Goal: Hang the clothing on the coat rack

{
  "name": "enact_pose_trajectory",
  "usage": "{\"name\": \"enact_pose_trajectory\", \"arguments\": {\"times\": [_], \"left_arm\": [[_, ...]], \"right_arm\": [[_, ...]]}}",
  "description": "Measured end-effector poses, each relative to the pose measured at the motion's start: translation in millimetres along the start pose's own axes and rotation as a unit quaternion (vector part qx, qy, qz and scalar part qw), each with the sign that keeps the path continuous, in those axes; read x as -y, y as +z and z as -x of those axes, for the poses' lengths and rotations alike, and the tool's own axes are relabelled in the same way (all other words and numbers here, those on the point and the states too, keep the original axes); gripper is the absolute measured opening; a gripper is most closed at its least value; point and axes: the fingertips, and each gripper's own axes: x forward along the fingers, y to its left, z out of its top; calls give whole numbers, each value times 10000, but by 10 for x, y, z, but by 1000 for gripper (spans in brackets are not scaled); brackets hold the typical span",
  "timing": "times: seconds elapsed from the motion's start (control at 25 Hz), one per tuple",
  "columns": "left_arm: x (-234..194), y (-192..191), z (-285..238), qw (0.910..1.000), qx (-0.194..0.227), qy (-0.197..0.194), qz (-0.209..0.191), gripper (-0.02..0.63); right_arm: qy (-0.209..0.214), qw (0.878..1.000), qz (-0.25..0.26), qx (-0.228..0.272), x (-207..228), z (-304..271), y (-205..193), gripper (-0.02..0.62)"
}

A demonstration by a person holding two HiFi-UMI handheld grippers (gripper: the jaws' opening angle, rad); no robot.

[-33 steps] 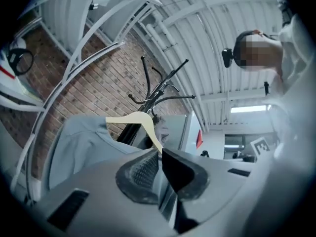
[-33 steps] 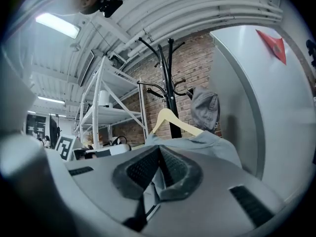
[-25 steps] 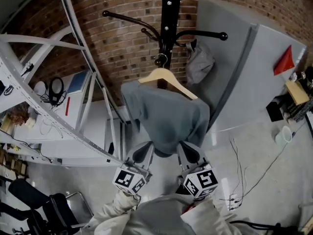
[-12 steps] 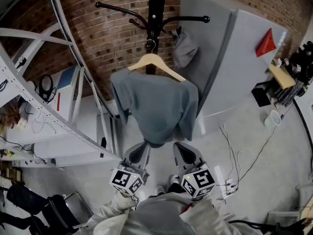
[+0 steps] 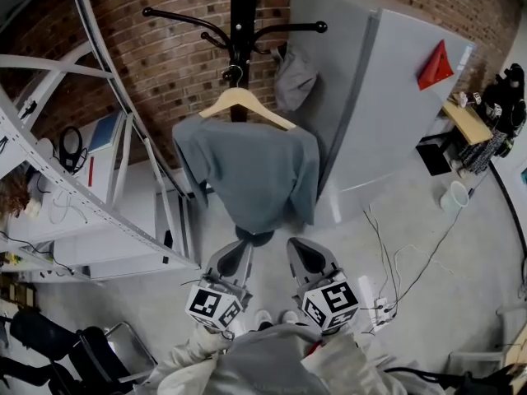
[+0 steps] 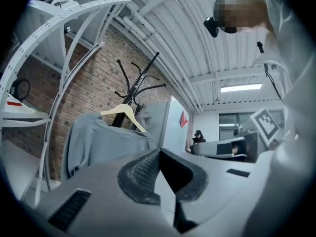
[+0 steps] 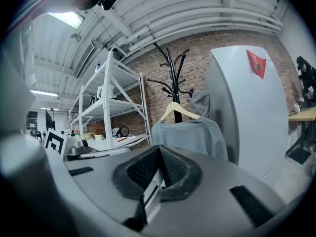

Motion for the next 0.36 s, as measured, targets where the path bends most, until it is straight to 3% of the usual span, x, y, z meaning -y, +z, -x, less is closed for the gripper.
{"name": "enact_pose_trajectory", "arguments": {"times": [0.36], "left_arm": [[361,-29,-197,9998,-95,-24,-152,9]], "right_arm": [[21,10000,-31,13,247,228,65,25]]}}
